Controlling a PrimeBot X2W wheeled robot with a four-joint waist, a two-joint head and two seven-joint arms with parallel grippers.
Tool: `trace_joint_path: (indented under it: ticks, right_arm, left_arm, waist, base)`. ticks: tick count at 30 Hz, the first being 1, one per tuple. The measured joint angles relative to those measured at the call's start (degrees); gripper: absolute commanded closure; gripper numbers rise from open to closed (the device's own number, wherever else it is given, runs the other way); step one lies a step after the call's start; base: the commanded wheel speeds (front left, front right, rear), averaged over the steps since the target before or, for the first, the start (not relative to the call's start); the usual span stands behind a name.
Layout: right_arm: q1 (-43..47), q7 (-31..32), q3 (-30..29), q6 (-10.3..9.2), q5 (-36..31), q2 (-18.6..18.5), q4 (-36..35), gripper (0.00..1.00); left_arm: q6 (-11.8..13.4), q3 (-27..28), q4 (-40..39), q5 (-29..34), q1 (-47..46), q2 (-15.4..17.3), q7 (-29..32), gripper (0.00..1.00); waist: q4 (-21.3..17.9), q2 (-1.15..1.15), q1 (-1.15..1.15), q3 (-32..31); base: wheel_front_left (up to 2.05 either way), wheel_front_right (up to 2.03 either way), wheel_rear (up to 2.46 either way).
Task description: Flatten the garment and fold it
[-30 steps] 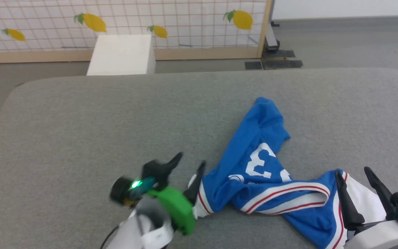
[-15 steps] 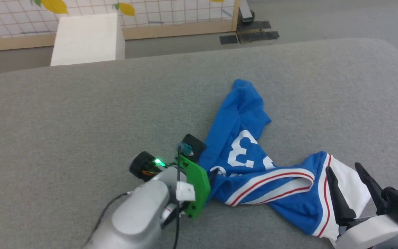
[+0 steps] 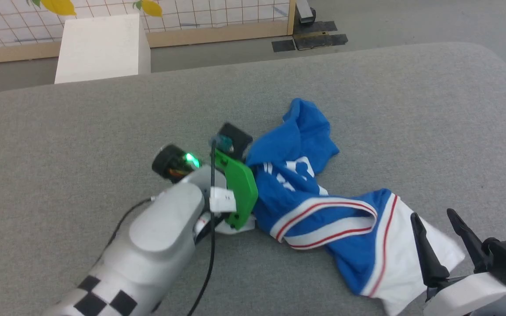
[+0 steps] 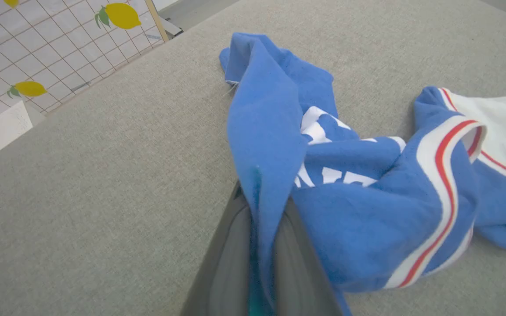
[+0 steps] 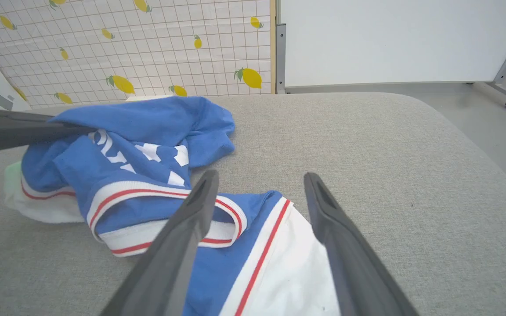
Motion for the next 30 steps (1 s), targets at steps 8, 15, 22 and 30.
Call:
trace_joint_path:
  ticks: [8,15,22,30]
  right_arm:
    - [-2.5,0.8,1.9,0.01,0.0,-0.2,-0.5,0.0]
    - [-5.4,1.3,4.1,0.0,0.6,-0.5,0.4,0.0]
    - [-7.1,0.3,5.2,0.0,0.9,-0.5,2.2,0.0]
    - [-7.3,-0.2,4.1,0.0,0.9,-0.5,2.4,0.0]
  left_arm:
    - [1.5,3.7,7.1,-0.4,-7.4,-0.4,-4.4,1.0]
    - [1.9,5.9,18.5,-0.5,-13.1,-1.1,-10.6,1.0]
    - [1.7,7.3,27.4,-2.7,-14.5,-2.5,-15.4,0.0]
    - [2.5,7.3,28.0,-2.3,-14.4,-4.1,-24.4,0.0]
  waist:
    - [-0.6,0.0,0.0,2.5]
    - [-2.7,0.0,0.0,6.2]
    - [-4.9,0.0,0.01,8.9]
    - [-3.4,0.0,0.01,8.0]
  base:
    - [0.0,0.0,0.0]
    - [0.0,0.0,0.0]
    - [0.0,0.0,0.0]
    - [0.0,0.0,0.0]
